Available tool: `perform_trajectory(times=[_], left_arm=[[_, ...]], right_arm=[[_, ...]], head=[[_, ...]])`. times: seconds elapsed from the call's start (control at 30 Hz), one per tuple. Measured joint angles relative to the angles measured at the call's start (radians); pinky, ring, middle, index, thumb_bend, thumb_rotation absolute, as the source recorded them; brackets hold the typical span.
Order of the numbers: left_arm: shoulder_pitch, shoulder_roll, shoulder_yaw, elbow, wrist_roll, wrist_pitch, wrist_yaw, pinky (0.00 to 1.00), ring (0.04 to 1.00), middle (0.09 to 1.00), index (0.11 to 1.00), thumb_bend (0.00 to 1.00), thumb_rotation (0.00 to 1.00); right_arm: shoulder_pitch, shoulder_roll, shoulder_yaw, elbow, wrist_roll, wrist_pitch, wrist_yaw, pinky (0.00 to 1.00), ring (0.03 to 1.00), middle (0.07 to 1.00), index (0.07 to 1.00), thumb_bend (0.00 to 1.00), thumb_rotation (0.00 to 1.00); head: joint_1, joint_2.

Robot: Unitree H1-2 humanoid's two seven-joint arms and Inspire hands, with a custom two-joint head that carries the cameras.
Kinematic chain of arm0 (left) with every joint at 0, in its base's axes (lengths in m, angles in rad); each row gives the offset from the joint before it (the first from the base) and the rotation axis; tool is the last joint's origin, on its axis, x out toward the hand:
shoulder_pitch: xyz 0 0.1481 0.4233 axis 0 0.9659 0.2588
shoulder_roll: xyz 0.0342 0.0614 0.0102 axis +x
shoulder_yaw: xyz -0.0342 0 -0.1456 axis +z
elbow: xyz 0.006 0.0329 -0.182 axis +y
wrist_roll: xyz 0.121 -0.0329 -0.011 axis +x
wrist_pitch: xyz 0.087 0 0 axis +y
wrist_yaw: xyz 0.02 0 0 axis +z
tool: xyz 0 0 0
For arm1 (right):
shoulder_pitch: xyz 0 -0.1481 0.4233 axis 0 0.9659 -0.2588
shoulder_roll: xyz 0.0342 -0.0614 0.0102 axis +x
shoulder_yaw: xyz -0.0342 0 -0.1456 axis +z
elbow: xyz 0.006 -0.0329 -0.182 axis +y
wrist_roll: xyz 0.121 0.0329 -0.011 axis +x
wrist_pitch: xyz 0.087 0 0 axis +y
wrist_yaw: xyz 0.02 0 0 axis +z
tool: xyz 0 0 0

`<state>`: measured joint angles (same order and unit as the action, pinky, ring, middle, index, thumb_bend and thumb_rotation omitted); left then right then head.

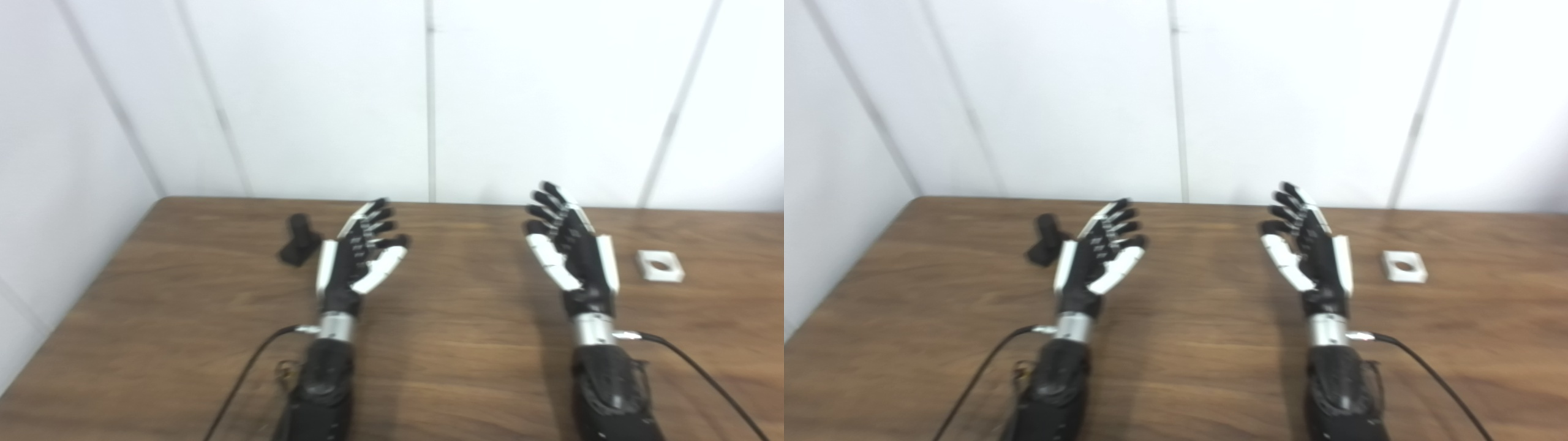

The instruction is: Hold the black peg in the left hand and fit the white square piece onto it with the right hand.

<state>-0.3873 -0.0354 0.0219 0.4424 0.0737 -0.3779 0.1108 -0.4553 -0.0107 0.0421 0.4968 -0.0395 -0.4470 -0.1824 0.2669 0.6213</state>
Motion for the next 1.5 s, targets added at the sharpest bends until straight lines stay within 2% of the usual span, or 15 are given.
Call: perform_trajectory(times=[0.2,0.4,0.53,0.63,0.73,0.8,0.93,1.07,1.2,1.5], left_arm=[[-0.001,-0.009,-0.001,0.001,0.012,0.0,0.015,0.68,0.791,0.823,0.84,0.62,0.39],[0.003,0.003,-0.008,-0.005,0.057,-0.022,0.039,0.74,0.821,0.831,0.845,0.6,0.37],[0.026,0.036,-0.011,-0.048,0.142,-0.023,0.069,0.67,0.786,0.815,0.83,0.59,0.35],[0.032,0.074,-0.01,-0.094,0.223,0.007,0.096,0.62,0.753,0.813,0.82,0.6,0.34],[0.032,0.107,-0.012,-0.144,0.303,0.061,0.12,0.61,0.741,0.799,0.809,0.61,0.34],[0.033,0.126,-0.022,-0.165,0.368,0.111,0.128,0.66,0.759,0.805,0.801,0.61,0.34],[0.033,0.15,-0.029,-0.189,0.429,0.16,0.134,0.75,0.816,0.828,0.798,0.6,0.32],[0.033,0.172,-0.026,-0.212,0.443,0.175,0.151,0.78,0.839,0.837,0.798,0.58,0.34],[0.033,0.197,-0.028,-0.227,0.475,0.196,0.158,0.75,0.842,0.839,0.794,0.57,0.35],[0.028,0.248,-0.019,-0.249,0.533,0.217,0.192,0.8,0.873,0.864,0.803,0.58,0.41]], right_arm=[[-0.001,-0.003,-0.011,0.001,0.015,0.0,0.019,0.75,0.795,0.826,0.843,0.56,0.5],[-0.001,-0.002,-0.019,0.002,0.031,0.0,0.032,0.74,0.785,0.82,0.844,0.51,0.47],[-0.002,-0.001,-0.021,0.001,0.029,0.0,0.031,0.76,0.787,0.82,0.846,0.53,0.49],[-0.001,-0.002,-0.022,0.002,0.026,0.0,0.027,0.77,0.794,0.824,0.848,0.55,0.51],[-0.001,-0.002,-0.023,0.002,0.026,0.0,0.027,0.75,0.788,0.822,0.848,0.54,0.49],[-0.002,-0.001,-0.024,0.002,0.029,0.0,0.03,0.74,0.786,0.821,0.847,0.54,0.49],[-0.003,-0.001,-0.026,0.003,0.03,0.0,0.032,0.74,0.788,0.823,0.845,0.56,0.51],[-0.006,-0.001,-0.028,0.006,0.031,0.0,0.033,0.75,0.793,0.825,0.846,0.56,0.51],[-0.007,-0.001,-0.032,0.007,0.035,0.0,0.042,0.74,0.79,0.825,0.85,0.55,0.51],[-0.01,0.0,-0.038,0.012,0.035,0.0,0.045,0.75,0.795,0.826,0.846,0.54,0.5]], head=[[0.005,-0.002],[0.005,-0.003],[0.005,-0.003],[0.011,-0.006],[0.011,-0.005],[0.011,-0.005],[0.011,-0.005],[0.011,-0.008],[0.014,-0.011],[0.014,-0.015]])
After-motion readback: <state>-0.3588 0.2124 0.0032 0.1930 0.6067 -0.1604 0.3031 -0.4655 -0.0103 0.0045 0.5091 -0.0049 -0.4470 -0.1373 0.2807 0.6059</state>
